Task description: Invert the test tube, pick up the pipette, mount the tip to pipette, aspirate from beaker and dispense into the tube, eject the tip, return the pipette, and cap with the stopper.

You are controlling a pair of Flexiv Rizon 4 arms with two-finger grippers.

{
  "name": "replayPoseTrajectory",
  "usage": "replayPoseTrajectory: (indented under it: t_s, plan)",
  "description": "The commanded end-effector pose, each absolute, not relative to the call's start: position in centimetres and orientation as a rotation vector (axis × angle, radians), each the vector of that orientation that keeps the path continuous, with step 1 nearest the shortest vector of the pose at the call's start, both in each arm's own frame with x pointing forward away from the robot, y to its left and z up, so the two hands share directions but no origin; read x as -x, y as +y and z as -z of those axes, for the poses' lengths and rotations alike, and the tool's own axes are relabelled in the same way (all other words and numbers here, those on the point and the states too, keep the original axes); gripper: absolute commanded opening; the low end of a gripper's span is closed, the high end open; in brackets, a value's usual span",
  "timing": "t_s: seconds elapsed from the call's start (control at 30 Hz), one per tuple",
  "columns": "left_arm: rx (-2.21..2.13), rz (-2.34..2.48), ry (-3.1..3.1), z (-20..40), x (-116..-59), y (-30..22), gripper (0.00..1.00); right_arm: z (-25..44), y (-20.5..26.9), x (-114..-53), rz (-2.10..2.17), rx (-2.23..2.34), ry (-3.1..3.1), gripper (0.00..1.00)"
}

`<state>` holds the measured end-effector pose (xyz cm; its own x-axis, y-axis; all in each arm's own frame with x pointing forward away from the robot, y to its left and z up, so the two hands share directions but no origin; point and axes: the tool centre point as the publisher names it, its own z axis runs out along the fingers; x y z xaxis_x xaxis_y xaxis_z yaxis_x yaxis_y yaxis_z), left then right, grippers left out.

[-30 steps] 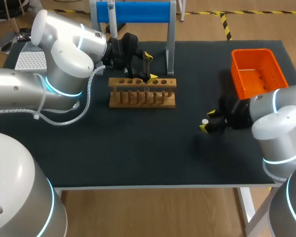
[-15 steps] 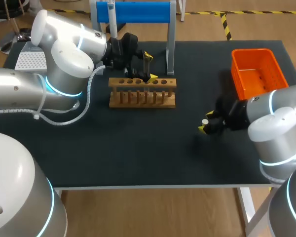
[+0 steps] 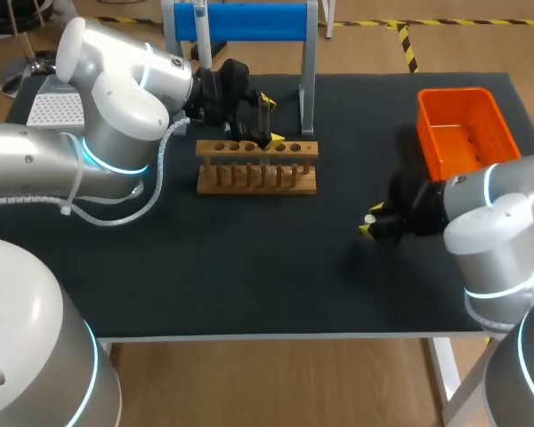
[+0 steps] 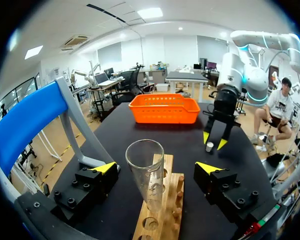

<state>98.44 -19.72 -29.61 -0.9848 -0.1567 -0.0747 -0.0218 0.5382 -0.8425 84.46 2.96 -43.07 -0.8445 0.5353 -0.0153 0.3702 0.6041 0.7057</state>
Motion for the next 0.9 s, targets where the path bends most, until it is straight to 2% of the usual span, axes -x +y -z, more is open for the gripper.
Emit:
replayPoseTrajectory:
  t_s: [0.03, 0.5, 0.73, 0.9]
  plan:
    - [0.153, 1.436, 2.632, 29.62, -98.51, -19.76, 1.0, 43.09, 2.96, -84.44, -1.065, -0.749, 2.607, 0.47]
    - [0.153, 1.436, 2.632, 29.62, -98.51, -19.76, 1.0, 43.16, 2.87, -84.56, -1.064, -0.758, 2.605, 0.46]
    - [0.153, 1.436, 2.632, 29.62, -98.51, -19.76, 1.0, 43.2, 2.84, -84.61, -1.061, -0.757, 2.606, 0.36]
    - [0.153, 1.436, 2.632, 29.62, -98.51, -19.76, 1.0, 43.26, 2.82, -84.64, -1.057, -0.756, 2.607, 0.36]
